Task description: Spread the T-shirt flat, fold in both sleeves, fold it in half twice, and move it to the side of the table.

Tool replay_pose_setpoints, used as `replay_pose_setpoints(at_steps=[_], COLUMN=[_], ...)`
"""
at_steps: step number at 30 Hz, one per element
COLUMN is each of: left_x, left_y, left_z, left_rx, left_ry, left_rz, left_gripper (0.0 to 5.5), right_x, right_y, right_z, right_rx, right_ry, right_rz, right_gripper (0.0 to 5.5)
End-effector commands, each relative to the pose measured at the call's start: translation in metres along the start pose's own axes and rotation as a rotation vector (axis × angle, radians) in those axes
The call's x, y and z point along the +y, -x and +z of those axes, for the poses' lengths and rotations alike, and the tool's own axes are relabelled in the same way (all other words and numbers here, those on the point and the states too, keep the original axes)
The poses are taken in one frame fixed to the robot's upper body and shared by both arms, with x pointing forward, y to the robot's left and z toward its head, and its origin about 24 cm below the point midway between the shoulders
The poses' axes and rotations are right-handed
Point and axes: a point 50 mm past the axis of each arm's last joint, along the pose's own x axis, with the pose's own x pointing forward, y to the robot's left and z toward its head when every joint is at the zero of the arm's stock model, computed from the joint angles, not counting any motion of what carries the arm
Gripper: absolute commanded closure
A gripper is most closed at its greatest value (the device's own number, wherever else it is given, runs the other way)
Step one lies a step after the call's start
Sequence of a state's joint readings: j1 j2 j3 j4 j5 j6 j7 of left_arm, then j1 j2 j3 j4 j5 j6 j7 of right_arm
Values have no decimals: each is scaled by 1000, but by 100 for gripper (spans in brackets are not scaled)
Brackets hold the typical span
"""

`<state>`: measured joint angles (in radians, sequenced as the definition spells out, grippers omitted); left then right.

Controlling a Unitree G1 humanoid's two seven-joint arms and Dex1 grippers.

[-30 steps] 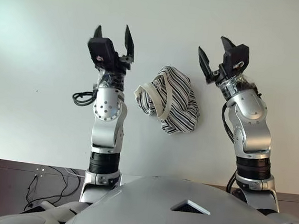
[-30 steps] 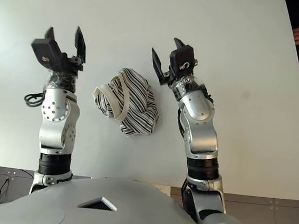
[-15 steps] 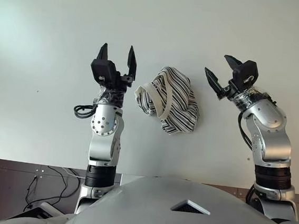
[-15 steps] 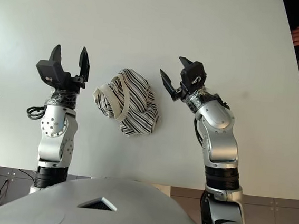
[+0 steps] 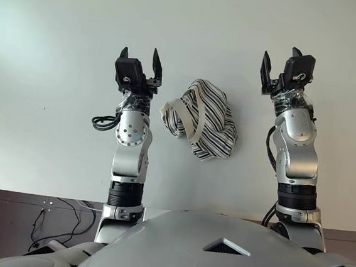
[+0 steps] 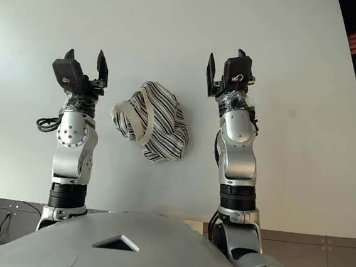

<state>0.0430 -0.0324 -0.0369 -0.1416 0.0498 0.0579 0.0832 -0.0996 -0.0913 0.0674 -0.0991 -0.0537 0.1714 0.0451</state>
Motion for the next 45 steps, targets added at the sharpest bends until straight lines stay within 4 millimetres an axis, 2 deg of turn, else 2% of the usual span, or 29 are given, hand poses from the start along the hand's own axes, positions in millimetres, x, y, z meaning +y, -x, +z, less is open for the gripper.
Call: replay_pose_setpoints(at_steps=[1, 7, 9, 12, 15, 17, 19, 22, 25, 27, 31, 34, 37, 41, 45], left_x=[-2, 3, 1, 8, 22, 35, 43, 41, 42, 45, 38, 29, 21, 27, 17], left_y=[-4, -9, -8, -1, 17, 34, 54, 89, 108, 112, 115, 118, 113, 99, 76], left_z=[2, 1, 3, 4, 12, 17, 16, 2, -19, -30, -37, -42, -43, -51, -55], left_rx=[-4, -3, -1, 8, 12, 37, 93, 213, 322, 373, 412, 431, 436, 465, 442], left_ry=[-32, -66, -25, 19, 71, 48, 4, -63, -164, -226, -262, -234, -187, -210, -163], left_rz=[2, 87, 62, -43, -230, -322, -401, -498, -499, -452, -441, -447, -479, -476, -513], left_gripper=[199, 199, 199, 199, 199, 199, 199, 199, 199, 199, 199, 199, 199, 199, 199], right_x=[2, -2, 2, 15, 15, 5, -5, -7, -2, 5, 12, 11, 12, 19, 30], right_y=[-3, -5, -5, 4, 30, 51, 69, 83, 91, 97, 117, 118, 112, 103, 85], right_z=[0, 1, 1, 3, 19, 28, 30, 23, 12, 3, 2, 3, -17, -43, -52], right_rx=[-4, -12, -5, 0, -10, 28, 90, 177, 222, 243, 251, 242, 261, 257, 258], right_ry=[-1, 8, 20, 19, -52, -87, -40, 37, 107, 153, 170, 207, 344, 473, 358], right_rz=[-5, -74, -34, 191, 555, 791, 971, 1097, 1111, 1102, 1193, 1209, 1085, 970, 802], right_gripper=[229, 229, 229, 229, 229, 229, 229, 229, 229, 229, 229, 229, 229, 229, 229])
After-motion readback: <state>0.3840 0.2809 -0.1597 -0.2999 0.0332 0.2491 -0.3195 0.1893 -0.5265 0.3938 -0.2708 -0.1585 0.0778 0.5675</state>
